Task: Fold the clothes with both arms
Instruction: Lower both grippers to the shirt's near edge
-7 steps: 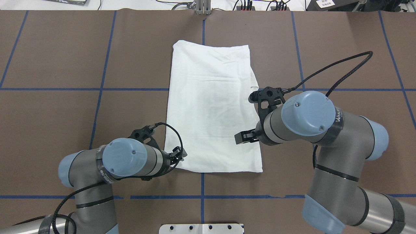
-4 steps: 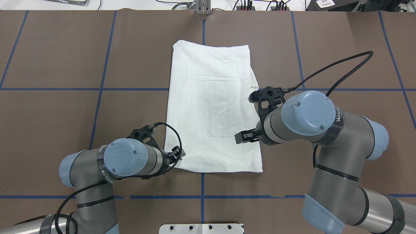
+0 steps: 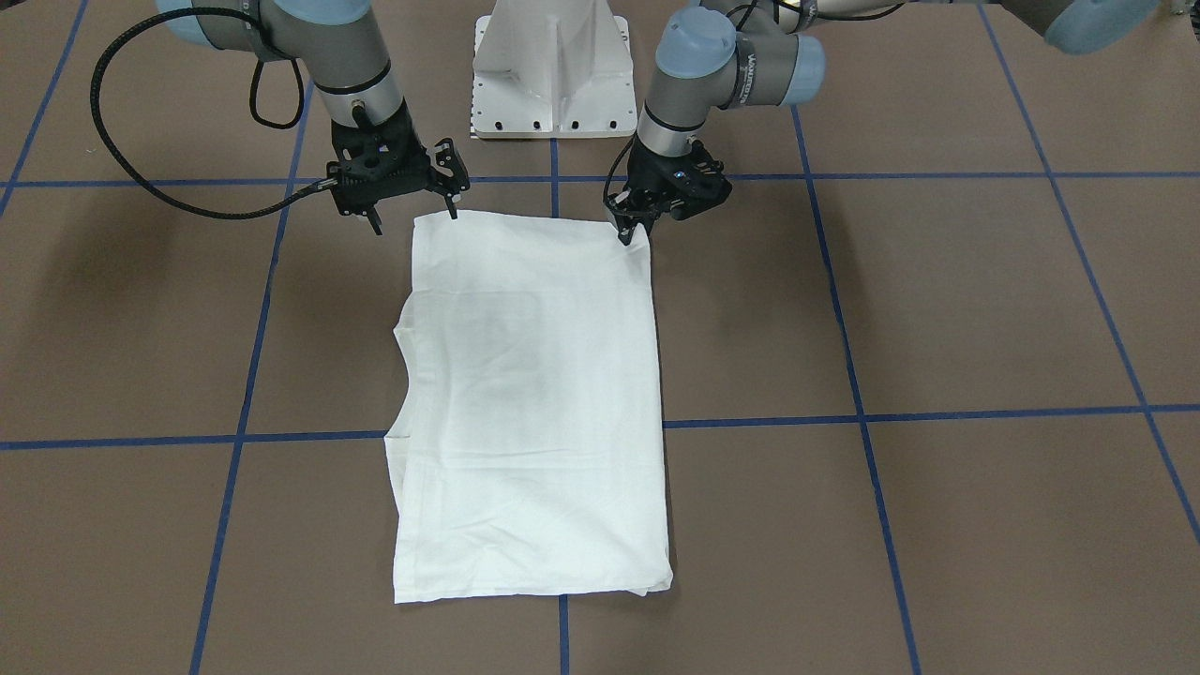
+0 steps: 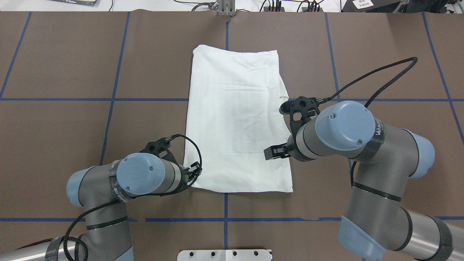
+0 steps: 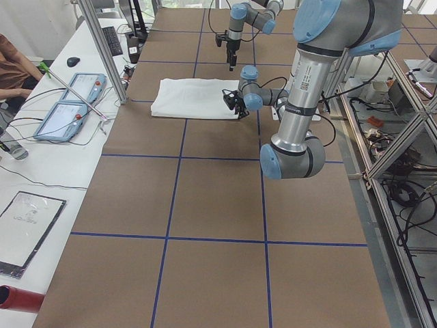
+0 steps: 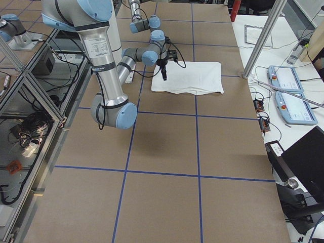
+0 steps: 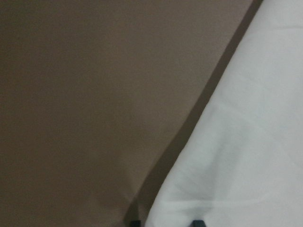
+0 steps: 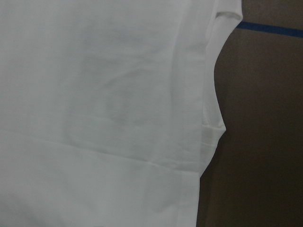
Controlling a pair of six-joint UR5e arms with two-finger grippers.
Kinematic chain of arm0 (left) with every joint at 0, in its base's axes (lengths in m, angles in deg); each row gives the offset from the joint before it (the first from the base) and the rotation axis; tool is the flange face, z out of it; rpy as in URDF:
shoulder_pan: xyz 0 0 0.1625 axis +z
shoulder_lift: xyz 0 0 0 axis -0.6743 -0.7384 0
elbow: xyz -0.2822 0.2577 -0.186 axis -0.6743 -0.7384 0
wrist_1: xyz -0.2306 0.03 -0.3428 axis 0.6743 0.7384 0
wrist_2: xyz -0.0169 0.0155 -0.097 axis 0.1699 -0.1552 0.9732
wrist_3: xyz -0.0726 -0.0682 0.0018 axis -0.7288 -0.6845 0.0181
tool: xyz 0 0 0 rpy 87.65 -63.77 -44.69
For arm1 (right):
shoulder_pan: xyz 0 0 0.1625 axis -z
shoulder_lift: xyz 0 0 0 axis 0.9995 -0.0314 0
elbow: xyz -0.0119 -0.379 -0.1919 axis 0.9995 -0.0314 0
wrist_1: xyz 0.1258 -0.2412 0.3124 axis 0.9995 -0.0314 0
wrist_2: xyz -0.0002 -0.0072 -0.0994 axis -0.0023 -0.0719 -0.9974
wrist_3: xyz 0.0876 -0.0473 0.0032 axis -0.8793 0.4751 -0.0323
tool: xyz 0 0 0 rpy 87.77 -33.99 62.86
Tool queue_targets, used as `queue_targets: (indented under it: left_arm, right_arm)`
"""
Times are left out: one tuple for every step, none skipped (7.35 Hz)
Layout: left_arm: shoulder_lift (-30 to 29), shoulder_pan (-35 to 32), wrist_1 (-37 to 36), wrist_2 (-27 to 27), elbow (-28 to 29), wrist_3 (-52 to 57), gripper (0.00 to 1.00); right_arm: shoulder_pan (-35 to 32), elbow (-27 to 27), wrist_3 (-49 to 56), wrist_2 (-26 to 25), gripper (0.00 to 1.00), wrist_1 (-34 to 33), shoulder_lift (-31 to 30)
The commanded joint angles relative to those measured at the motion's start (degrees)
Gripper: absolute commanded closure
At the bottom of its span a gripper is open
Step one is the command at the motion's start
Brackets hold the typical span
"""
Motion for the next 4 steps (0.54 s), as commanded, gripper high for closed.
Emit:
queue_targets:
  left_arm:
    - [-0.08,-0.33,0.0,0.0,-0.15,0.0,1.0]
    - [-0.16,-0.94,0.0,0.09,-0.32,0.0,1.0]
    - [-0.95,-1.9,0.0,0.35,-1.11,0.0,1.0]
    - [-1.39,-2.26,-0.09,0.53,-1.98,0.0,1.0]
  right_arm:
    - [0.07,-0.06,0.0,0.0,0.0,0.0,-0.4]
    - [0.07,-0.06,0.0,0.0,0.0,0.0,-0.49]
    - [0.07,-0.06,0.0,0.0,0.0,0.0,-0.49]
    - [0.07,-0.06,-0.7,0.0,0.0,0.0,-0.58]
